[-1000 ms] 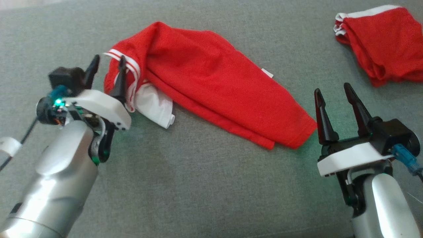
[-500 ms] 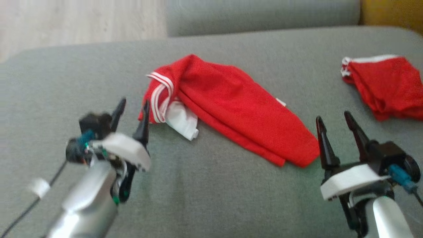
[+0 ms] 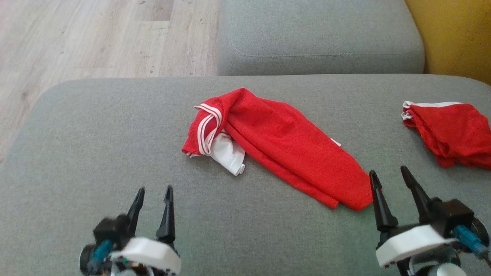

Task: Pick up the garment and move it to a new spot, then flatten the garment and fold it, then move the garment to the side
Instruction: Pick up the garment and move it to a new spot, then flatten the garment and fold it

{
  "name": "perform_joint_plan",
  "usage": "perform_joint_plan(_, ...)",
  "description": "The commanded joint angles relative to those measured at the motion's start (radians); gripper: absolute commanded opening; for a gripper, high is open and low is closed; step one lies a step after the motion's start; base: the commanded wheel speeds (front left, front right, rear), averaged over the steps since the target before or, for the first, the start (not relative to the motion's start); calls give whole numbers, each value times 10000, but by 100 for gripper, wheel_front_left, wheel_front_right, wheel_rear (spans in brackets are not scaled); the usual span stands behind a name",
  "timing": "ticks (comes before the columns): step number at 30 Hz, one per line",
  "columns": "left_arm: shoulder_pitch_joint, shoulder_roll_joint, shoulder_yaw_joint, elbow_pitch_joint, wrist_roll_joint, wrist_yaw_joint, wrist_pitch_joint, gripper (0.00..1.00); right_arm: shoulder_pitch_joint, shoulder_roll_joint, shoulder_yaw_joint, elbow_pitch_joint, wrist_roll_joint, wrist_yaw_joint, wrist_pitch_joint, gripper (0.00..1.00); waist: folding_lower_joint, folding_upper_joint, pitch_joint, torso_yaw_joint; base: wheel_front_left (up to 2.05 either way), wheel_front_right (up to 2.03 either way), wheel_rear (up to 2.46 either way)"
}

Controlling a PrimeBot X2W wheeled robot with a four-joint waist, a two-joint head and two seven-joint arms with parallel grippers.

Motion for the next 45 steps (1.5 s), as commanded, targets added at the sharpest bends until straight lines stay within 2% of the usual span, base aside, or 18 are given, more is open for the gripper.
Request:
perform_joint_plan(1,-71,285,620,-671,-19,261,-180,100,-146,-45,217,-274,84,67,-192,100,2,-1,-28,-15,0,0,0)
perform_joint_plan(7,1034,439,889,-1711,31,794,-234,100,171,-45,274,10,240,67,-434,100,2,-1,-113,-30,0,0,0)
perform_joint_plan(12,1399,525,932,-2161,17,964,-230,100,224,-45,291,252,272,67,-516,100,2,-1,-132,-6,0,0,0)
perform_joint_plan(31,1392,479,789,-2345,-64,1019,-81,100,54,-45,234,682,74,67,-432,100,2,-1,0,55,0,0,0)
perform_joint_plan(37,1327,460,757,-2396,-24,1042,-87,100,-366,-45,-61,868,-412,67,-144,100,2,-1,211,174,0,0,0)
perform_joint_plan(45,1118,365,718,-2450,54,1045,-103,100,-1719,-45,-875,2266,-1521,67,754,100,2,-1,823,472,0,0,0)
